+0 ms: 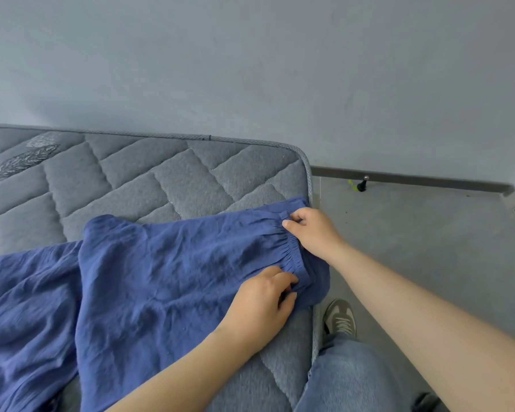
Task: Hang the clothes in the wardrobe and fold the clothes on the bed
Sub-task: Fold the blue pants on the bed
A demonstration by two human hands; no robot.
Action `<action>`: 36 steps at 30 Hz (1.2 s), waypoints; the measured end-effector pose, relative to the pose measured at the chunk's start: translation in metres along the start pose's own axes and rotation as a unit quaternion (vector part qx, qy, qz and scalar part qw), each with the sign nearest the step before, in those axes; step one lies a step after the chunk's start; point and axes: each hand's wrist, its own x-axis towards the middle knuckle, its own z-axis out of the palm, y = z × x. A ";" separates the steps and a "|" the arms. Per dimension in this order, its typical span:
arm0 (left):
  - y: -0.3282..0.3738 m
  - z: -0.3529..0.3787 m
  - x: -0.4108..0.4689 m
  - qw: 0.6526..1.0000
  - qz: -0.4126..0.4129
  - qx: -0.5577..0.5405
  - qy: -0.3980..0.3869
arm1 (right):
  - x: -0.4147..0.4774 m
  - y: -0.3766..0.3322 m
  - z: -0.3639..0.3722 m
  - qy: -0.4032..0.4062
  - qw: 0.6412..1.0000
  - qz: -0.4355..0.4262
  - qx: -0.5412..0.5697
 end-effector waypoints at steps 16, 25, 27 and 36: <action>-0.030 -0.053 0.073 0.999 -0.012 0.023 0.019 | -0.053 0.058 -0.018 0.037 0.987 0.135 0.084; -0.036 -0.049 0.135 0.971 0.015 0.144 -0.189 | -0.087 0.048 0.014 0.194 0.980 0.007 0.048; -0.036 -0.049 0.140 0.960 -0.012 0.182 -0.212 | -0.088 0.041 0.016 0.147 0.989 0.002 0.021; -0.028 -0.055 0.156 0.968 0.006 0.159 -0.195 | -0.073 0.043 0.004 0.086 0.992 0.068 0.057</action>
